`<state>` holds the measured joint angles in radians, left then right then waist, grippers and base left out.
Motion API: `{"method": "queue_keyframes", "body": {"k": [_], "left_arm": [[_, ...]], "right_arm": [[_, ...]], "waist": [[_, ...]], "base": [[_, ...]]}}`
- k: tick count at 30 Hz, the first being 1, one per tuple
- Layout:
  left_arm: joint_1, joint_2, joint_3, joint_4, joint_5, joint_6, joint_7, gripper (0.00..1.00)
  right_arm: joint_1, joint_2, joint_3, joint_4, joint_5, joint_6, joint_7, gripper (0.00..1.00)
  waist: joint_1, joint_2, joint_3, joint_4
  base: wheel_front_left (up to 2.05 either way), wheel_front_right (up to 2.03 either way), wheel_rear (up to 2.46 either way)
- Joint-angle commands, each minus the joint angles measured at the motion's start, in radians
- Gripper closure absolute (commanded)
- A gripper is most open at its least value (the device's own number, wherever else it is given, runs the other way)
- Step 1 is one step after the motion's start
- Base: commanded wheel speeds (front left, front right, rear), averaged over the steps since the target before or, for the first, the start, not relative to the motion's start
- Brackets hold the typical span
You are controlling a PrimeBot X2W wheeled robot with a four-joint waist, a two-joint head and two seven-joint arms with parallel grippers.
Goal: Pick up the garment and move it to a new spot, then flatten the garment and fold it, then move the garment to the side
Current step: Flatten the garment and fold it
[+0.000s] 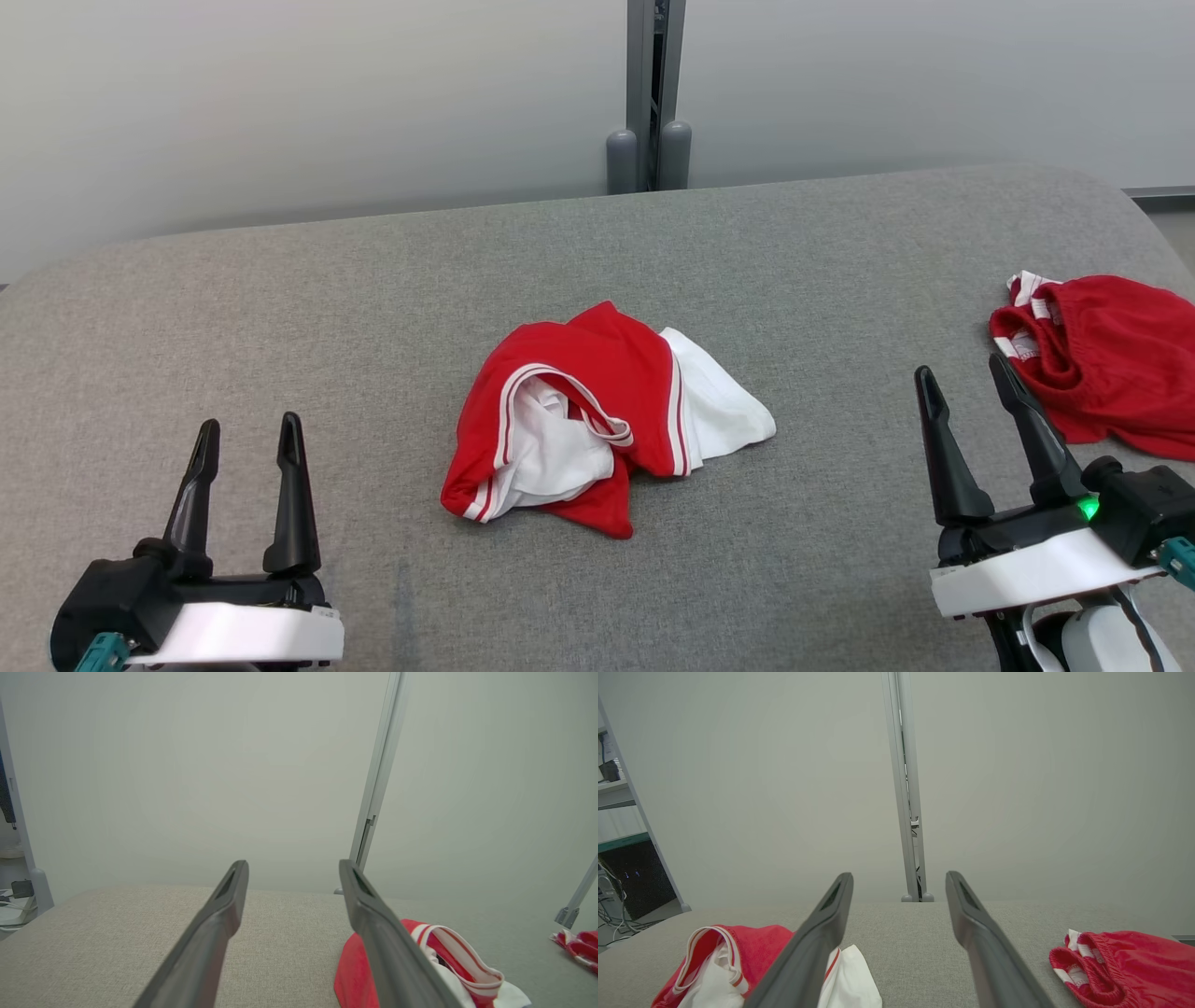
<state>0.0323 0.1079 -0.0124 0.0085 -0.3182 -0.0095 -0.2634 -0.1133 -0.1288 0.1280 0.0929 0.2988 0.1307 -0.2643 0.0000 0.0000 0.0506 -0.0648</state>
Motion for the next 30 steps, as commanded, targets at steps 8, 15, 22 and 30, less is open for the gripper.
{"method": "queue_keyframes", "body": {"k": [8,15,22,30], "left_arm": [[-0.017,-0.019,0.022,0.012,0.026,-0.028,-0.001,0.0],[-0.02,-0.032,0.027,0.015,0.036,-0.04,-0.002,0.0],[-0.022,-0.04,0.032,0.02,0.043,-0.05,-0.002,0.0],[-0.025,-0.046,0.036,0.027,0.047,-0.057,-0.002,0.0]], "right_arm": [[0.001,-0.008,0.002,0.006,0.002,0.0,0.0,0.0],[-0.002,-0.01,0.008,0.011,0.006,0.0,0.0,0.0],[-0.006,-0.014,0.011,0.018,0.005,0.0,0.0,0.0],[-0.007,-0.017,0.015,0.032,0.007,0.0,0.0,0.0]], "waist": [[0.0,0.0,0.002,-0.003],[0.0,0.0,0.001,-0.005],[0.0,0.0,0.0,-0.002],[0.0,0.0,-0.006,0.002]], "base": [[0.0,0.0,0.0],[0.0,0.0,0.0],[0.0,0.0,0.0],[0.0,0.0,0.0]]}}
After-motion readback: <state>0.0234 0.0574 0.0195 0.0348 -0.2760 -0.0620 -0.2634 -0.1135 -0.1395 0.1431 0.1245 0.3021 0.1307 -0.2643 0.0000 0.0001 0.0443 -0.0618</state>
